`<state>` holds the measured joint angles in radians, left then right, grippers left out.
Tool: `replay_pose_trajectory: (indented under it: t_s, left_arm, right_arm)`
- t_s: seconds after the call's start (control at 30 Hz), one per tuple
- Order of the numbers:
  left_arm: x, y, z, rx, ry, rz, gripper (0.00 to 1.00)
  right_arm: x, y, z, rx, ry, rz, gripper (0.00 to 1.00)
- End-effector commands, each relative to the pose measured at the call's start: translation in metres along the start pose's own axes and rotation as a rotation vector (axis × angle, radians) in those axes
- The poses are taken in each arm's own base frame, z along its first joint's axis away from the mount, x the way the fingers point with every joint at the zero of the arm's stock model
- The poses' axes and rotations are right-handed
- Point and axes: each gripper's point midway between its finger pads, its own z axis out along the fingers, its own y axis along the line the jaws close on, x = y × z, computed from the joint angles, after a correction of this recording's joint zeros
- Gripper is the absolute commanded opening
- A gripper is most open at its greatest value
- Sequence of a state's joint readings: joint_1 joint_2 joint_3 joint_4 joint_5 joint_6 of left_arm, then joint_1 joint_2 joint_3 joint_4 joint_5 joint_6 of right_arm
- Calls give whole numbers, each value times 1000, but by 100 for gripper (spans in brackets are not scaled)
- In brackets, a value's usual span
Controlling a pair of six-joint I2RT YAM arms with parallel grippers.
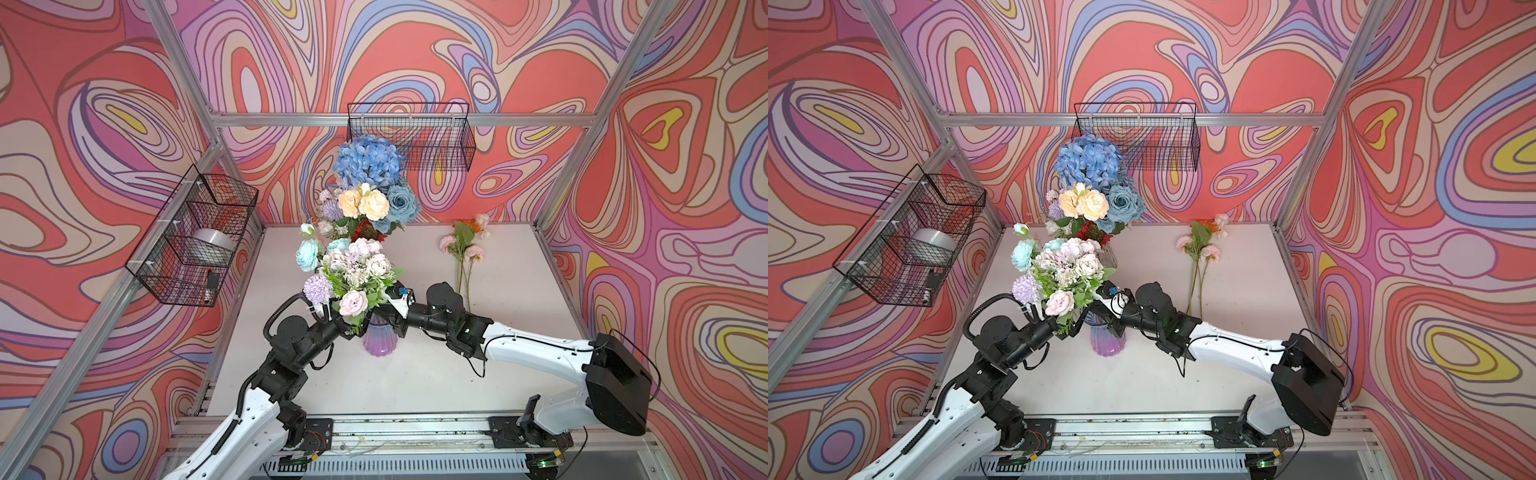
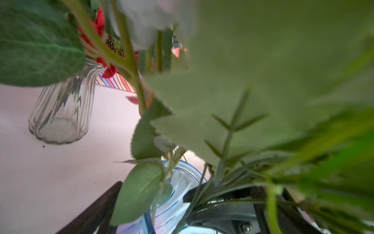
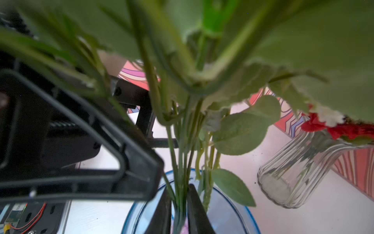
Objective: Arrange flowers in a vase
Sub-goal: Place the flower in the vase, then pick up the flower from the flowers.
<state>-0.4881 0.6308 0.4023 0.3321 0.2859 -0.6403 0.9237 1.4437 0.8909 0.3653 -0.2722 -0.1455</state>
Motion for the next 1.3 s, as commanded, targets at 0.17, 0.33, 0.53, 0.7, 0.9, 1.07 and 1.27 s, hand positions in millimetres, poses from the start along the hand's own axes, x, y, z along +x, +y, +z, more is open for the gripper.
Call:
replay_pose_trajectory:
  t_s: [0.17,0.33,0.53,0.7,0.9,1.07,1.27]
  left_arm:
    - [-26,-12,7,35,-101,43,100]
    - [-12,2,10,8,-78,9,100]
    - [7,16,3,-31,-42,-19,100]
    - [30,26,-2,-56,18,-52,100]
    - [37,32,-5,-73,23,-62,100]
    - [38,32,0,-57,22,-75,100]
    - [31,37,2,-78,-27,-71,100]
  right_arm:
    - [-8,2,-9,4,27,-18,33]
    - [-14,-2,-17,35,33,-20,36]
    - [-12,-17,-36,146,63,-17,40]
    - [-1,-37,-54,276,126,-17,42]
    - [15,-77,-78,453,153,51,43]
    - [50,-134,-109,661,222,241,44]
    - [116,-184,-140,871,357,467,44]
